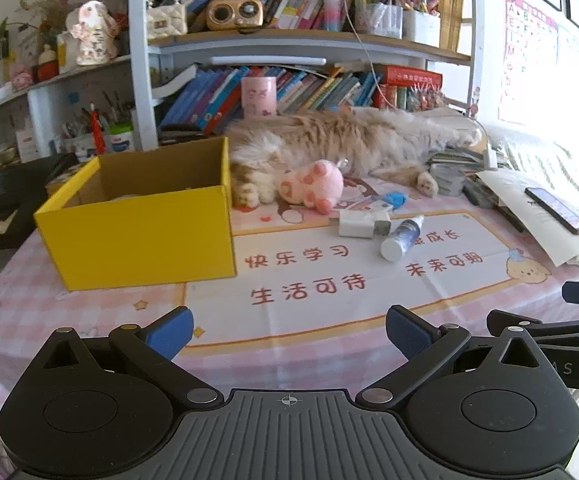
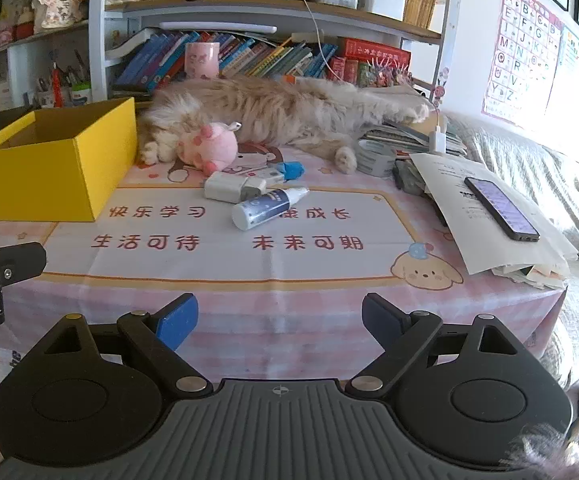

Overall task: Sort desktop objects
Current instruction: 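Move the open right tool down toward the white spray bottle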

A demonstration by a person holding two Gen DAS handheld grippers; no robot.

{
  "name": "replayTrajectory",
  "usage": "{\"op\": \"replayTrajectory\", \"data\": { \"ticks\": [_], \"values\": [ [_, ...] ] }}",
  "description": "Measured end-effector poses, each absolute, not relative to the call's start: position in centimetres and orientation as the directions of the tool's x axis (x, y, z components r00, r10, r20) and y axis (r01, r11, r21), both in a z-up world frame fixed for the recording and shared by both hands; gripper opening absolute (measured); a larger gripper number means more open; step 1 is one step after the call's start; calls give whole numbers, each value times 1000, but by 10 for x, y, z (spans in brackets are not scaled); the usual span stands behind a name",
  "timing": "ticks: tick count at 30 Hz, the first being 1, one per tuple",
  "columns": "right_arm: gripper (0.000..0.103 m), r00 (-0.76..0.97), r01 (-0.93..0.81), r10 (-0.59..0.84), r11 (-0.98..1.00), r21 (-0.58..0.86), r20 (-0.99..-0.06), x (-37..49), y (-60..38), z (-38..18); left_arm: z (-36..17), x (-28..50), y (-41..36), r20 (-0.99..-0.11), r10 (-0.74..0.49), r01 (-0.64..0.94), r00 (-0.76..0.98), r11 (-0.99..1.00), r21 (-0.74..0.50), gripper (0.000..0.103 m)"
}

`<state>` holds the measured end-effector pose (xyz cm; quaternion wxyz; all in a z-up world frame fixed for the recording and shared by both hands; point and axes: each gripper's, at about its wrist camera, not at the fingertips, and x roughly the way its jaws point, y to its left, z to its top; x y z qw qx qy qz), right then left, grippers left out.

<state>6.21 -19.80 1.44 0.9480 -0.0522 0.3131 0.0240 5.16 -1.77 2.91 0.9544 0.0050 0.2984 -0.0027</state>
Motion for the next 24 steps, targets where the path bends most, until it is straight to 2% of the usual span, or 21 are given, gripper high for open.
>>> {"op": "replayTrajectory", "data": {
  "ticks": [24],
  "values": [
    [88,766,-128,44,988,-85,-641,163,-218,4,14,143,-44,-613,-9,22,790,1000,14,103]
  ]
}}
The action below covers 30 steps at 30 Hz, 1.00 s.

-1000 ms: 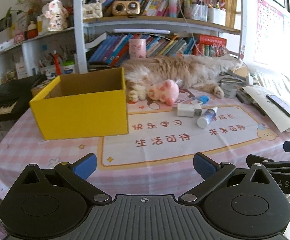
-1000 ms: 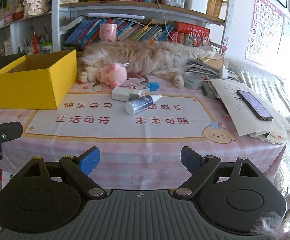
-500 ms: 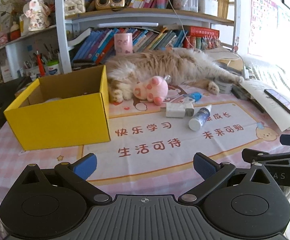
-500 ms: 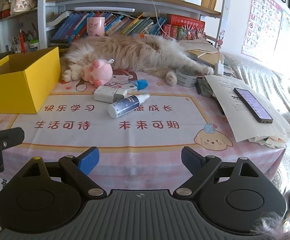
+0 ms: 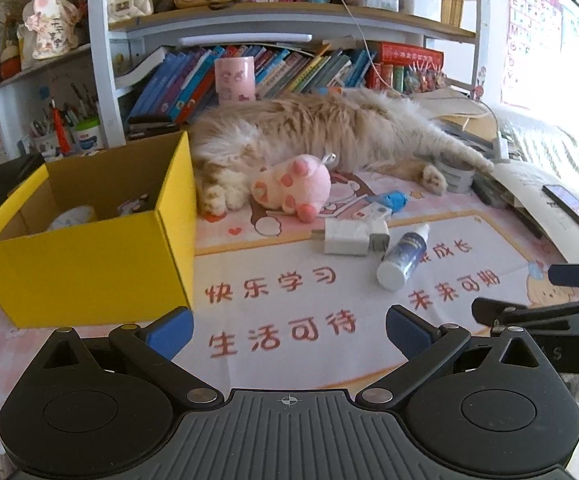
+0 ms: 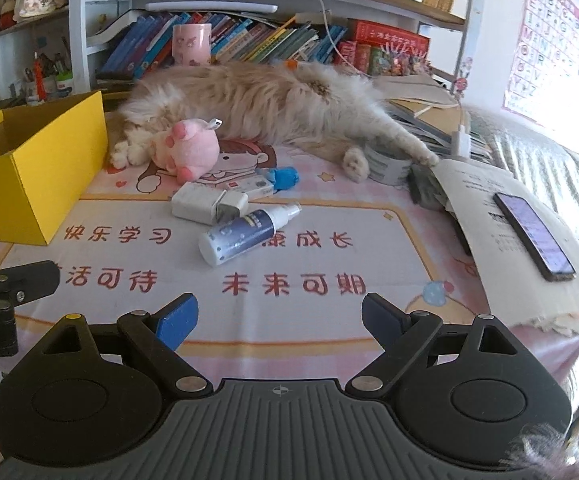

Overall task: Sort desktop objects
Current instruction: 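Move the open right tool down toward the white spray bottle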

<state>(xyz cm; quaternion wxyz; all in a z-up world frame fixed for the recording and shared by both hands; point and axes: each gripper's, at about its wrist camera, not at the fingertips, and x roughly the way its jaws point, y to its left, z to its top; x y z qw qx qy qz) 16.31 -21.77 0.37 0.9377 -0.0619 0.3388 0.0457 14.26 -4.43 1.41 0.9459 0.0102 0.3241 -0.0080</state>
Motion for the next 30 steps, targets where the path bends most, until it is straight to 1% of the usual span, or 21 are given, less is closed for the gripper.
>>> {"op": "replayTrajectory", "data": {
  "ticks": [4,11,14,18,21,23,26,29,30],
  "values": [
    [88,745,-162,62,983,-90,-665,183,-222,2,13,158,-48,-623,0,-2,783,1000,-2,103],
    [88,733,-211,121,976,-55,-669,216,-231,5,18,180,-56,-617,33,-37,786,999,6,103],
    [88,712,-237,144,971,-42,-687,236,-230,3,17,187,-60,-636,40,-38,771,999,17,103],
    [88,676,-253,185,968,12,-714,262,-229,0,17,192,-69,-651,49,-22,757,998,51,103],
    [88,637,-226,201,972,69,-744,286,-227,-7,18,196,-76,-657,57,-4,752,997,83,103],
    [85,609,-199,217,973,118,-763,301,-227,-13,18,197,-81,-662,65,7,747,994,105,103],
    [85,564,-170,242,970,176,-789,318,-226,-23,19,199,-87,-667,75,20,741,991,133,103],
    [77,531,-176,260,965,195,-807,327,-223,-33,18,201,-90,-671,81,22,737,989,144,103],
    [72,522,-189,271,961,201,-809,328,-224,-35,18,202,-90,-673,82,21,735,989,144,103]
  ]
}}
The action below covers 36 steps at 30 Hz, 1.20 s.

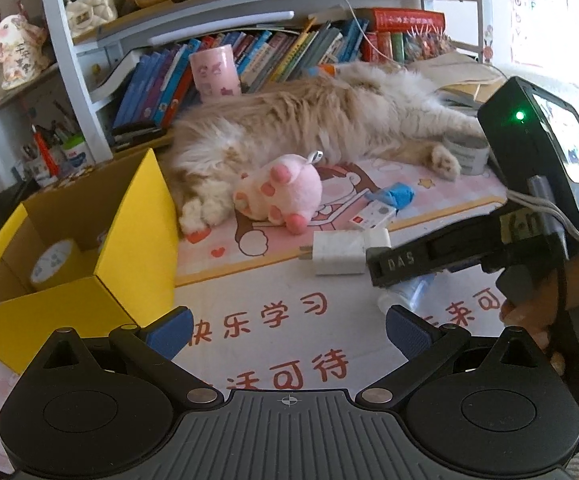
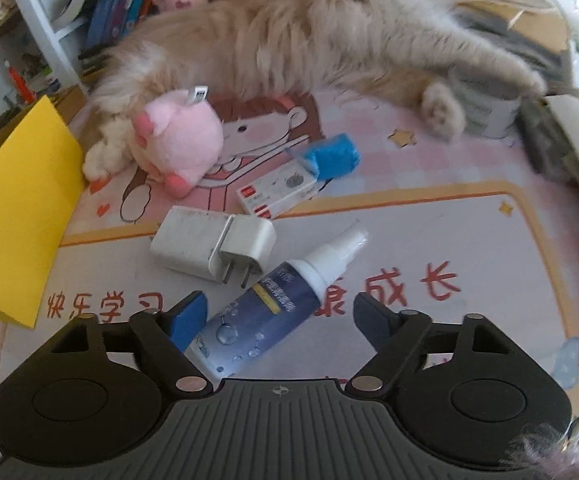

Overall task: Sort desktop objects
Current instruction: 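Move the open right tool down toward the white spray bottle, then close the right tool on the spray bottle while the left tool grasps the white charger plug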

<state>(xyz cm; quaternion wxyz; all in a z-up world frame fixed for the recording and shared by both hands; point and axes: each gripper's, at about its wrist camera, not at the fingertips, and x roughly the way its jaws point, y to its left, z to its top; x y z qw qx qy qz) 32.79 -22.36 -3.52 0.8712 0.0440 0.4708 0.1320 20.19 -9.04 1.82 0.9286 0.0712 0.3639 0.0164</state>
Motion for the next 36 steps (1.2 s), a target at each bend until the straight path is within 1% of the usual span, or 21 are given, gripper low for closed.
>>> {"op": "replayTrajectory", "data": {
  "ticks": [1,3,4,5,6,7,8,12,15,17,19,25,32,36],
  "values": [
    [68,514,-201,278,959,201,-812,328,-224,-36,18,204,-91,-675,83,21,733,989,144,103],
    [55,500,-233,295,951,202,-814,327,-229,-37,17,206,-92,-677,81,23,732,989,143,103],
    [53,498,-249,302,948,200,-813,326,-233,-37,17,208,-93,-678,77,26,731,990,140,103],
    [47,496,-263,310,944,199,-811,324,-238,-36,16,211,-94,-678,71,29,731,990,135,103],
    [39,495,-275,313,941,196,-811,323,-242,-35,16,213,-94,-678,66,32,732,991,131,103],
    [36,494,-287,316,939,191,-810,321,-247,-34,15,216,-95,-677,59,36,734,991,126,103],
    [31,494,-298,312,938,179,-812,318,-251,-34,14,220,-96,-674,52,40,737,992,121,103],
    [30,516,-328,264,940,97,-815,310,-267,-33,8,235,-97,-660,26,48,751,994,94,103],
    [30,528,-299,230,951,74,-817,310,-282,-33,2,252,-98,-652,-2,56,759,996,62,102],
    [30,537,-270,208,961,67,-817,311,-293,-33,-3,266,-100,-649,-6,63,761,996,64,99],
    [30,542,-248,194,967,65,-818,312,-301,-34,-8,279,-102,-650,3,60,760,995,75,93],
    [30,538,-266,210,961,72,-816,315,-307,-34,-31,316,-106,-707,16,84,707,991,106,73],
    [30,531,-298,223,952,66,-817,319,-307,-34,-37,322,-105,-705,-14,103,709,991,84,76],
    [30,523,-312,228,948,65,-821,321,-305,-36,-36,322,-103,-719,-2,61,694,997,55,77]
  ]
}}
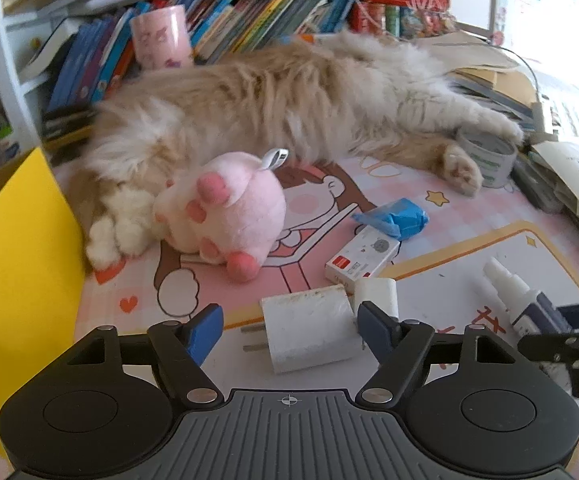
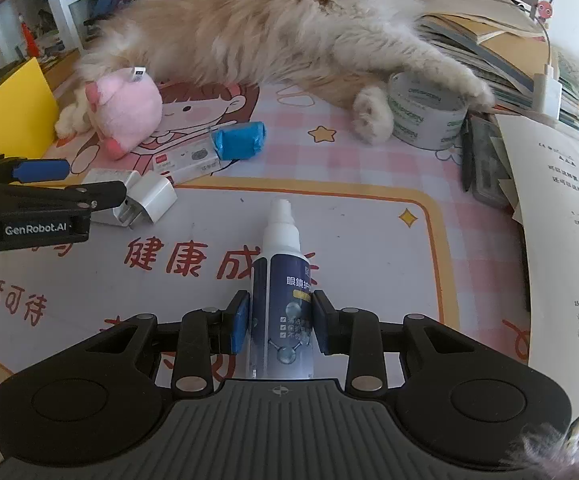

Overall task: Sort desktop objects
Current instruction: 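Close the right tool on the spray bottle while the left tool grasps the white charger plug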

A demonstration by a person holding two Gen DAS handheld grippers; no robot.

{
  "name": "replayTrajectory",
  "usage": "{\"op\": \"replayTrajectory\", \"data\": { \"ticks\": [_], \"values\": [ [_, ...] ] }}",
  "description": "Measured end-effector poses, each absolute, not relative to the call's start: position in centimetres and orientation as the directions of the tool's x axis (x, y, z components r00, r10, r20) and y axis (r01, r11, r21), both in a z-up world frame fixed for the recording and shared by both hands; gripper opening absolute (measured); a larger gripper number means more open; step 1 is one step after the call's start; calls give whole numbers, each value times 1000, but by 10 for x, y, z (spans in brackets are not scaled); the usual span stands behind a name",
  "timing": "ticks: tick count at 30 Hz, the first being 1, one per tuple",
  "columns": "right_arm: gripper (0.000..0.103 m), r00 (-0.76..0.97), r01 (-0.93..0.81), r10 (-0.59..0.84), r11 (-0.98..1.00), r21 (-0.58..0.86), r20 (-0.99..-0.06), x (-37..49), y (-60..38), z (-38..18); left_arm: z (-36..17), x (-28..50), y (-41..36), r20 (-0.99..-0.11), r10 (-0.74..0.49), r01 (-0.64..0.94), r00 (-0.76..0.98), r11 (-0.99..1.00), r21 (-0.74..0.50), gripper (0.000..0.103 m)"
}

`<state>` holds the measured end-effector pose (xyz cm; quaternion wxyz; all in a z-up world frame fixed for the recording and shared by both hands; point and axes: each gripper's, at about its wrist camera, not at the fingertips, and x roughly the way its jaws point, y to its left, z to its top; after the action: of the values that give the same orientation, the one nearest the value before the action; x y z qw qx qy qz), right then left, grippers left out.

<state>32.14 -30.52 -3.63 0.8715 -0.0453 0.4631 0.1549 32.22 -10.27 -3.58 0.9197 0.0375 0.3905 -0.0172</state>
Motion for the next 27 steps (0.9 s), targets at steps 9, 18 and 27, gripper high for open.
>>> {"op": "replayTrajectory", "data": {
  "ticks": [9,18,27],
  "values": [
    [30,510,-328,233,943,63,-828,323,-302,-39,-46,318,-111,-726,44,23,686,996,82,78],
    [31,508,-344,242,937,63,-827,323,-303,-39,-44,312,-97,-734,29,-4,678,999,36,78],
    [32,505,-361,242,931,52,-829,324,-302,-39,-53,331,-104,-739,-11,89,674,994,66,77]
  ]
}}
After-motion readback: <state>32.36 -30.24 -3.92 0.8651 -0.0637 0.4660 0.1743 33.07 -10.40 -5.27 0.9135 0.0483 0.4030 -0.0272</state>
